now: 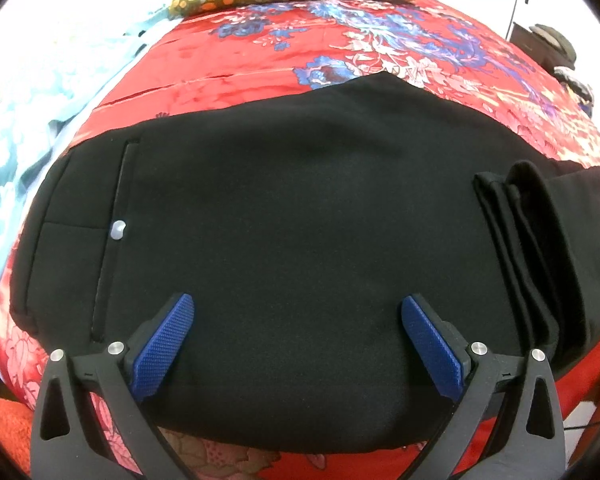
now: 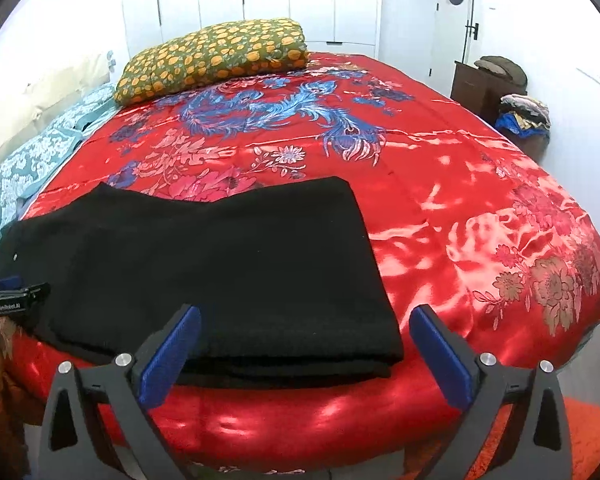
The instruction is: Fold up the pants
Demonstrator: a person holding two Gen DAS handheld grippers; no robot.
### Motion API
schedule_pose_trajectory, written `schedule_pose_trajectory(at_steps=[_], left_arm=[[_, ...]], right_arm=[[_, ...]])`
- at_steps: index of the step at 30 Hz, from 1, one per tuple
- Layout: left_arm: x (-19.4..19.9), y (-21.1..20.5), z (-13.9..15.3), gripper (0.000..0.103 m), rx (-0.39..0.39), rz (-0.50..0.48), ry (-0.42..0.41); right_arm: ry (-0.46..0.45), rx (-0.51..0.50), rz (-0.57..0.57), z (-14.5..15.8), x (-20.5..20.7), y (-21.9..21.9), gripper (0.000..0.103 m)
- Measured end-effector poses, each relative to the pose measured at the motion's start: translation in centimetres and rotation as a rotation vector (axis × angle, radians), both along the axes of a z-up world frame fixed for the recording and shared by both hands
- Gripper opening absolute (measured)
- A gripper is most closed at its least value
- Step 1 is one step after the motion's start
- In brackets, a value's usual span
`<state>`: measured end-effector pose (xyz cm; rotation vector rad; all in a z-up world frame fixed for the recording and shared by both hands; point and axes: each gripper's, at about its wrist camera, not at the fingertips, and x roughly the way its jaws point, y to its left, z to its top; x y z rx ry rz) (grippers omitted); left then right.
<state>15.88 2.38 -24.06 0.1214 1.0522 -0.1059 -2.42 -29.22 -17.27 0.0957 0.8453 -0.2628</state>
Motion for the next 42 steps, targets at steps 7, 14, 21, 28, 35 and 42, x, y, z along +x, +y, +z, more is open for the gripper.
schedule_pose_trajectory(at_steps=[7, 14, 21, 28, 35, 42], left_arm=[[0.8, 0.3, 0.3, 0.103, -0.006, 0.0, 0.044], [1.9, 5.4, 4.6, 0.101, -0.142, 0.134, -0.008], [4.6, 17.5, 8.3, 0.101, -0.239, 0.357, -0.041], [7.1, 23.8, 6.2, 0.101, -0.25, 0.327, 0.07], [9.2, 22.0, 3.1, 0.101, -0.285, 0.19, 0.179], [9.8, 22.4, -0.5, 0.103, -0.321, 0.265, 0.252]], right_arm=[[-0.003, -0.063, 0.064, 0.1, 0.0, 1.9, 0.103], [0.003, -0.078, 0.105, -0.1, 0.1, 2.7, 0.103], [0.016, -0.024, 0.098, -0.5, 0.5, 2.1, 0.103], [0.02, -0.017, 0.105, -0.5, 0.7, 2.4, 0.103], [0.042, -0.022, 0.127, -0.9, 0.9, 3.0, 0.103], [0.049, -0.012, 0.129, -1.0, 0.9, 2.9, 0.103]])
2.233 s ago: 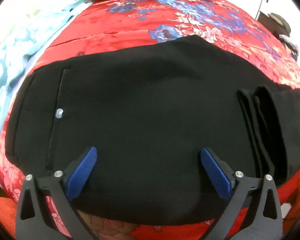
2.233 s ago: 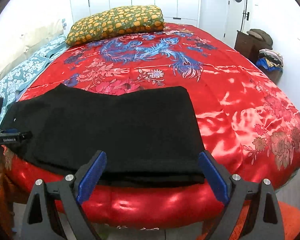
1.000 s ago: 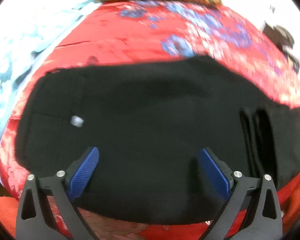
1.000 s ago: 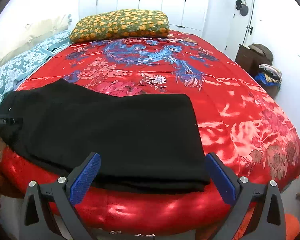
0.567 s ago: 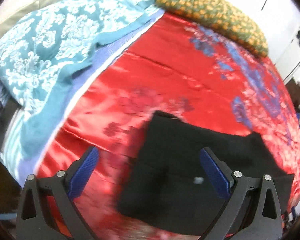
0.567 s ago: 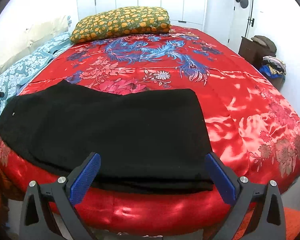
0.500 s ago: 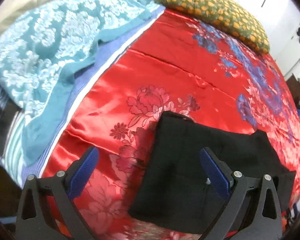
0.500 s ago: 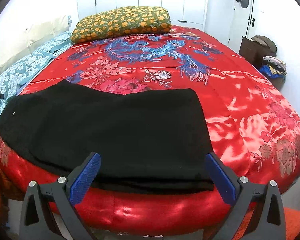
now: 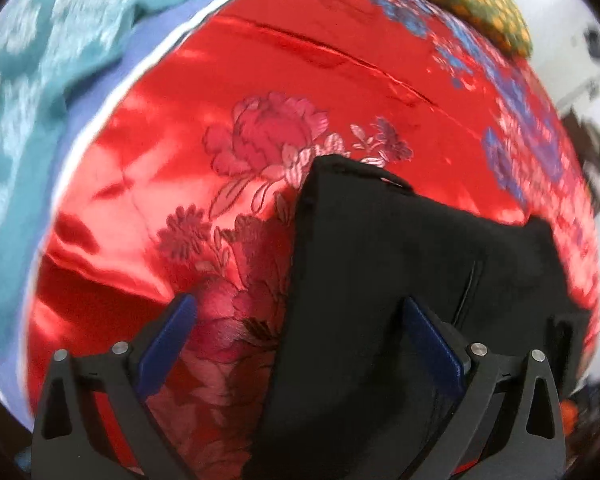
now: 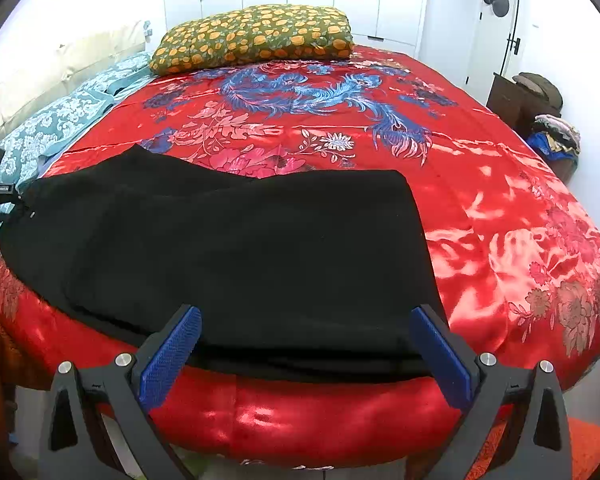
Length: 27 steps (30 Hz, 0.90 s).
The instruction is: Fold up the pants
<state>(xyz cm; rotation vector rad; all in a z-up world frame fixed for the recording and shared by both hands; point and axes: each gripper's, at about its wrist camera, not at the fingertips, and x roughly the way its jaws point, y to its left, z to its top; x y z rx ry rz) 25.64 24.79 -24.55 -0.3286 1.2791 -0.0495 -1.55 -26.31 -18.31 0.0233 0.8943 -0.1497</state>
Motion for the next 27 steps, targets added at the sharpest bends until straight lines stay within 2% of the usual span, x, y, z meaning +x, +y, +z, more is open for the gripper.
schedule_pose_trajectory(at_steps=[2, 4, 5, 6, 10, 14, 15, 22, 27], left_arm=[[-0.4, 0.2, -0.1, 0.102, -0.044, 0.011, -0.006], [-0.5, -0.5, 0.0, 0.094, -0.092, -0.028, -0.004], [-0.6, -1.0, 0.1, 0.076, -0.117, -0.054, -0.005], [-0.6, -1.7, 0.2, 0.067, -0.151, -0.079, -0.005], [-0.6, -2.3, 0.3, 0.057, -0.141, -0.051, 0.001], [-1.1, -1.8, 1.0, 0.028, -0.168, -0.013, -0.012], [-1.3, -1.6, 1.6, 0.025, -0.182, 0.003, -0.02], [-3.4, -0.8, 5.3, 0.018, -0.413, 0.114, -0.064], [-4.5, -3.7, 9.2, 0.015, -0.545, 0.099, -0.103]], right_arm=[[0.002, 0.007, -0.004, -0.1, 0.0, -0.1, 0.103], [0.008, 0.011, -0.008, -0.3, 0.1, -0.2, 0.103], [0.012, 0.012, -0.012, -0.4, 0.3, -0.3, 0.103], [0.015, 0.014, -0.015, -0.5, 0.4, -0.3, 0.103], [0.013, 0.026, -0.02, -0.5, 0.7, -0.4, 0.103], [0.01, 0.019, -0.002, -0.3, 0.7, 0.1, 0.103], [0.011, 0.017, 0.003, -0.3, 0.7, 0.2, 0.103], [-0.005, 0.044, -0.011, 0.0, 0.5, -0.5, 0.103], [-0.032, 0.091, -0.043, 0.5, 0.5, -1.5, 0.103]])
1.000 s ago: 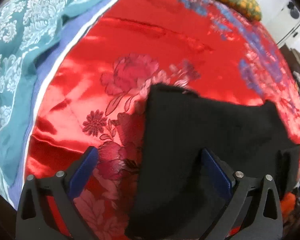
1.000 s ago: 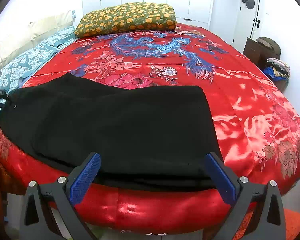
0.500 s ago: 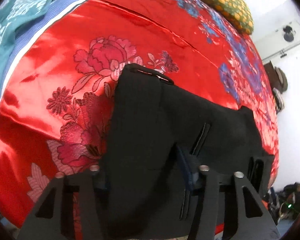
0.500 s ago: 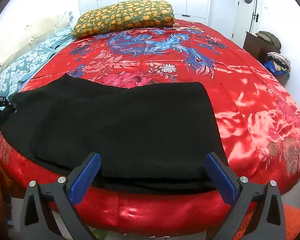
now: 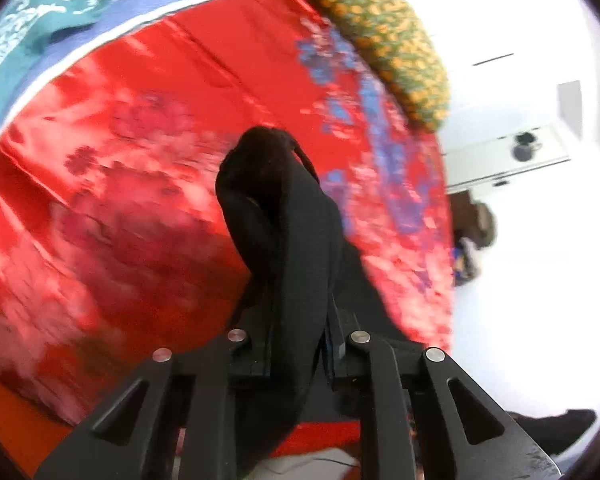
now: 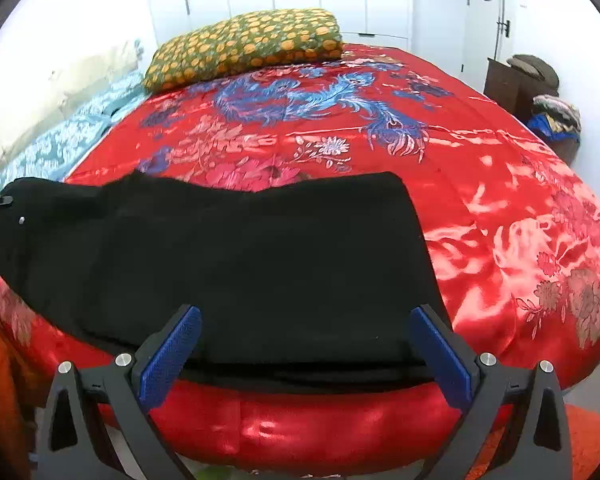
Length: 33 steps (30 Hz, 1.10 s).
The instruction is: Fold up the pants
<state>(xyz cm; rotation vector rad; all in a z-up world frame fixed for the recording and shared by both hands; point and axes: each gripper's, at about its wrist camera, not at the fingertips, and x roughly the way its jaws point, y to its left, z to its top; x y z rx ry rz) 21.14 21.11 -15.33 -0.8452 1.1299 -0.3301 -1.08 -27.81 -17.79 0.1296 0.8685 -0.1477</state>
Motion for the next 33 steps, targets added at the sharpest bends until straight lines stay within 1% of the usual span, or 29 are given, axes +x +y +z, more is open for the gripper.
schedule_pose_trajectory(at_steps=[3, 7, 9, 11, 14, 16, 18, 21, 22, 23, 25, 26, 27, 28, 30, 31, 32, 33], left_arm=[[-0.5, -2.8, 2.1, 0.015, -0.058, -0.031, -0.018], [-0.5, -8.7, 4.8, 0.015, -0.1, -0.106, -0.048], [-0.3, -12.1, 5.6, 0.015, -0.107, -0.149, -0.058], [0.1, -15.1, 5.7, 0.015, -0.11, -0.182, -0.057], [0.6, -20.2, 4.9, 0.015, -0.117, -0.234, -0.033], [0.2, -23.6, 3.5, 0.015, -0.109, -0.273, -0.011], [0.2, -27.2, 2.1, 0.015, -0.073, -0.313, 0.004], [-0.5, -31.6, -1.7, 0.011, -0.027, -0.349, 0.061], [-0.5, -32.6, -2.5, 0.011, -0.009, -0.361, 0.069], [-0.6, -33.8, -3.6, 0.012, 0.022, -0.372, 0.078], [-0.7, -35.7, -5.6, 0.016, 0.082, -0.383, 0.108], [-0.8, -36.4, -6.3, 0.023, 0.084, -0.391, 0.126], [-1.2, -36.8, -6.2, 0.031, 0.076, -0.4, 0.128], [-1.4, -37.0, -6.1, 0.037, 0.067, -0.412, 0.121], [-1.8, -37.2, -4.7, 0.068, 0.052, -0.449, 0.083], [-2.1, -37.0, -3.8, 0.074, 0.049, -0.459, 0.06], [-2.2, -36.7, -2.9, 0.082, 0.055, -0.463, 0.03], [-2.6, -35.9, -1.5, 0.087, 0.077, -0.463, -0.015]], right_arm=[[-0.02, 0.037, -0.024, 0.4, -0.1, -0.8, 0.103], [-0.046, 0.093, -0.069, 0.9, -0.4, -2.3, 0.103], [-0.062, 0.128, -0.104, 1.2, -0.7, -3.3, 0.103], [-0.081, 0.156, -0.144, 1.6, -1.2, -4.5, 0.103], [-0.11, 0.181, -0.187, 2.2, -1.8, -6.1, 0.103], [-0.128, 0.191, -0.21, 2.5, -2.3, -7.0, 0.103], [-0.141, 0.205, -0.24, 2.8, -2.9, -8.1, 0.103], [-0.148, 0.24, -0.286, 2.7, -3.5, -9.7, 0.103], [-0.148, 0.254, -0.3, 2.6, -3.7, -10.2, 0.103], [-0.148, 0.272, -0.32, 2.4, -3.9, -10.8, 0.103], [-0.155, 0.299, -0.348, 2.3, -4.3, -11.6, 0.103], [-0.159, 0.311, -0.357, 2.3, -4.5, -11.9, 0.103], [-0.165, 0.321, -0.362, 2.3, -4.7, -12.2, 0.103], [-0.171, 0.331, -0.365, 2.4, -4.9, -12.5, 0.103], [-0.188, 0.357, -0.37, 2.4, -5.2, -12.9, 0.103], [-0.195, 0.368, -0.369, 2.4, -5.3, -12.9, 0.103], [-0.201, 0.377, -0.368, 2.3, -5.4, -13.0, 0.103], [-0.199, 0.376, -0.364, 2.3, -5.2, -12.9, 0.103]])
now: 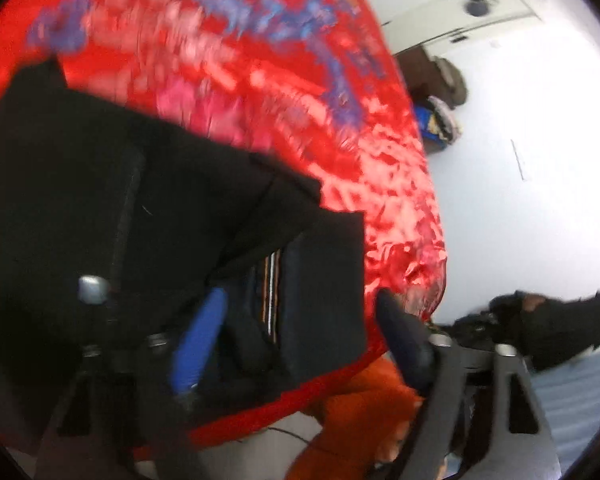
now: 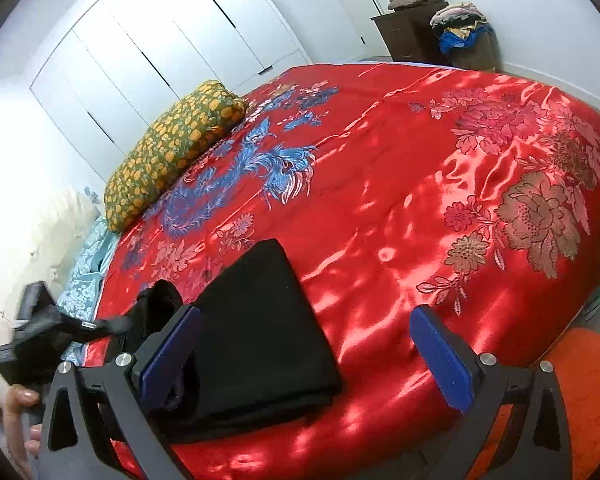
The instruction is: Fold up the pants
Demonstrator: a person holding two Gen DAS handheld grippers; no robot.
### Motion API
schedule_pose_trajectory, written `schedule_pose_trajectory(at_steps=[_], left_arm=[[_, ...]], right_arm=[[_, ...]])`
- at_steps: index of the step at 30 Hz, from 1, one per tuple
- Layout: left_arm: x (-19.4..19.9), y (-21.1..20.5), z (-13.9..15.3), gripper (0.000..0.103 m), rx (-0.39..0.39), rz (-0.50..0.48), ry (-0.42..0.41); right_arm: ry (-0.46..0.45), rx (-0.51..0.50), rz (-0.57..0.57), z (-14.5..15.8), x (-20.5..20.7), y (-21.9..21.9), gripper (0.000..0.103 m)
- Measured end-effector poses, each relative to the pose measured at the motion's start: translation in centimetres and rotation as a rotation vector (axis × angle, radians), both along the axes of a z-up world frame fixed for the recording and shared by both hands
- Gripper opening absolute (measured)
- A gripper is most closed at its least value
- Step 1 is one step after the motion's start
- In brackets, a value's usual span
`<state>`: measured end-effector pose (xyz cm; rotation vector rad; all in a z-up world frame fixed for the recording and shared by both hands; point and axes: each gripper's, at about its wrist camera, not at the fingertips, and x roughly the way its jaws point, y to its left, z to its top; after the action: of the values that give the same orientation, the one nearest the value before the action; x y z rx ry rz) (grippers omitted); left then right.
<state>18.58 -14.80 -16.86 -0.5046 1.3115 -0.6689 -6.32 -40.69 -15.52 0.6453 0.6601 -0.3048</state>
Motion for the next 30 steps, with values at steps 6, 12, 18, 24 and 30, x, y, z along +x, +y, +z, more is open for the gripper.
schedule_pose_trajectory(at_steps=[6, 12, 18, 24, 30], left_arm=[[-2.1, 6.5, 2.8, 0.088, 0.158, 0.049, -0.151], [-5.5, 14.8, -0.4, 0.088, 0.298, 0.154, -0.167], [-5.9, 19.6, -4.1, 0.088, 0.345, 0.253, -0.105], [-4.7, 20.4, -3.6, 0.088, 0.301, 0.287, -0.123], [-4.7, 20.2, -4.3, 0.088, 0.309, 0.28, -0.101]], right_arm=[[-0.031, 0.004, 0.275, 0.0, 2.3, 4.8, 0.103], [-0.033, -0.019, 0.719, -0.4, 4.4, 14.3, 0.086], [0.07, 0.033, 0.668, -2.5, 6.5, 14.1, 0.08], [0.167, 0.023, 0.81, -2.6, 10.0, 15.0, 0.07], [0.341, 0.046, 0.963, -3.8, 13.0, 15.7, 0.064]])
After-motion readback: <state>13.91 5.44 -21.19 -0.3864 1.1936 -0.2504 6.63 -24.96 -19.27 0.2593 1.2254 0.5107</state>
